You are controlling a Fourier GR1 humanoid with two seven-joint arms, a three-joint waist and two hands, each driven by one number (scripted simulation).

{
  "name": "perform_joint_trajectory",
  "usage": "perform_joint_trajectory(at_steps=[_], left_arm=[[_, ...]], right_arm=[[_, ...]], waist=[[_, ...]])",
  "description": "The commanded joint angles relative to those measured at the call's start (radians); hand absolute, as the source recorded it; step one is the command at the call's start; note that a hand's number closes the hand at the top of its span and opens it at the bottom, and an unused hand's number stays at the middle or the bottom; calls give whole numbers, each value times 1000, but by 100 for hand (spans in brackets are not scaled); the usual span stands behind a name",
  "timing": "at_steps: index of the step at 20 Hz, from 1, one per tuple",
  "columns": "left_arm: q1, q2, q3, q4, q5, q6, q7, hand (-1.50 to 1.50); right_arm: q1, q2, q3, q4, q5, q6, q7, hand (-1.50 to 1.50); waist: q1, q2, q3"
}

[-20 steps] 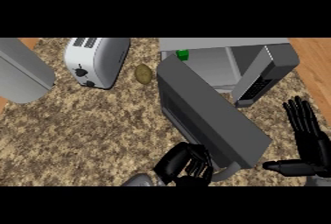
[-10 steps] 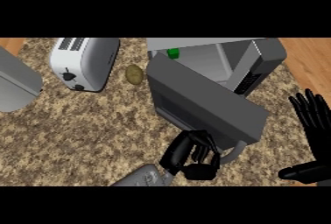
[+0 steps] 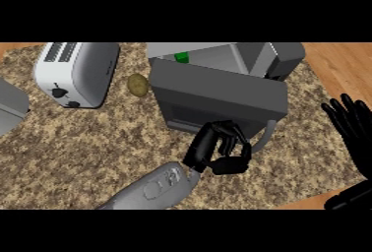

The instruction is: Pick up the milk, place it into the microwave and close the microwave

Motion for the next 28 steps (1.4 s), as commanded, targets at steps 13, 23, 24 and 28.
perform_joint_trajectory(at_steps=[13,23,24,28], left_arm=[[-207,-5,207,144,258,47,-93,150],[-232,-5,232,205,336,35,-182,150],[-233,-5,231,209,345,30,-190,150],[-238,-5,228,221,369,21,-217,150]], right_arm=[[-31,-39,16,-83,-144,58,109,-150],[-72,-83,-9,-119,-214,62,152,-150],[-74,-86,-11,-119,-215,62,155,-150],[-76,-91,-9,-129,-242,63,172,-150]], waist=[[-91,38,-3],[-114,47,-2],[-111,47,-1],[-124,52,0]])
